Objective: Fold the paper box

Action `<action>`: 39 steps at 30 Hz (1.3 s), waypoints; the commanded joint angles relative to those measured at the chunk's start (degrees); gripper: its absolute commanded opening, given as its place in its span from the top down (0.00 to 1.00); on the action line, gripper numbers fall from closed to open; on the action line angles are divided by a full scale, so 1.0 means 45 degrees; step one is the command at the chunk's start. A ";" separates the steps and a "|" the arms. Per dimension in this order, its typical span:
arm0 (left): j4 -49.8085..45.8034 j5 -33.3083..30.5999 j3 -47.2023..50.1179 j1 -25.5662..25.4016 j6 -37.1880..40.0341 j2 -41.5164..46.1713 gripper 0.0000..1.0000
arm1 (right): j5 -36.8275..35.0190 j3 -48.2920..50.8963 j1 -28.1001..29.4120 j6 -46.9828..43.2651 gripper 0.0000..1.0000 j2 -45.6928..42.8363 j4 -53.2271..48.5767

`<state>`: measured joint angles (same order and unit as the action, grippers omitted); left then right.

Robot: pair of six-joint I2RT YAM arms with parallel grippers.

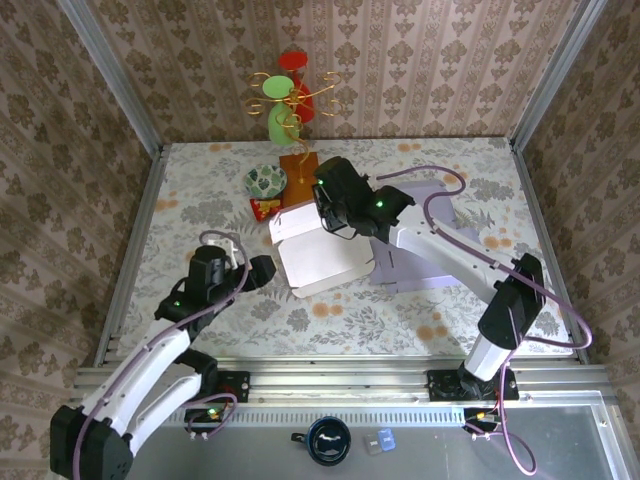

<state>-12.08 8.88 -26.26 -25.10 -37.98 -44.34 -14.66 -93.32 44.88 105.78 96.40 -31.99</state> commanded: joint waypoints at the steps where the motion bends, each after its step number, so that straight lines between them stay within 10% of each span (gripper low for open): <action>1: 0.0917 -0.0919 -0.0846 0.0004 0.1076 -0.0916 0.22 | -0.0376 -0.0362 -0.0052 0.0368 1.00 -0.0689 -0.0688; 13: 0.1473 0.0128 -0.1655 -0.0159 0.2971 -0.1299 0.32 | -0.0473 -0.0062 -0.0378 0.0371 1.00 -0.1536 -0.1020; 20: 0.1019 0.0324 -0.0649 -0.1287 0.4015 0.0351 0.22 | -0.0134 0.0068 -0.0672 0.0593 1.00 -0.1656 -0.0995; 30: 0.2673 -0.1304 -0.2295 -0.1316 0.5205 -0.2940 0.17 | 0.0206 -0.0086 -0.0640 0.0560 1.00 -0.1900 -0.1396; 39: 0.3025 -0.0509 -0.2917 0.0436 0.5108 -0.3254 0.27 | 0.0760 -0.0105 -0.0678 0.0291 1.00 -0.1959 -0.1702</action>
<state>-0.60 4.49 -37.95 -26.30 -15.22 -59.83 -12.27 -93.27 41.87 107.18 88.66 -36.71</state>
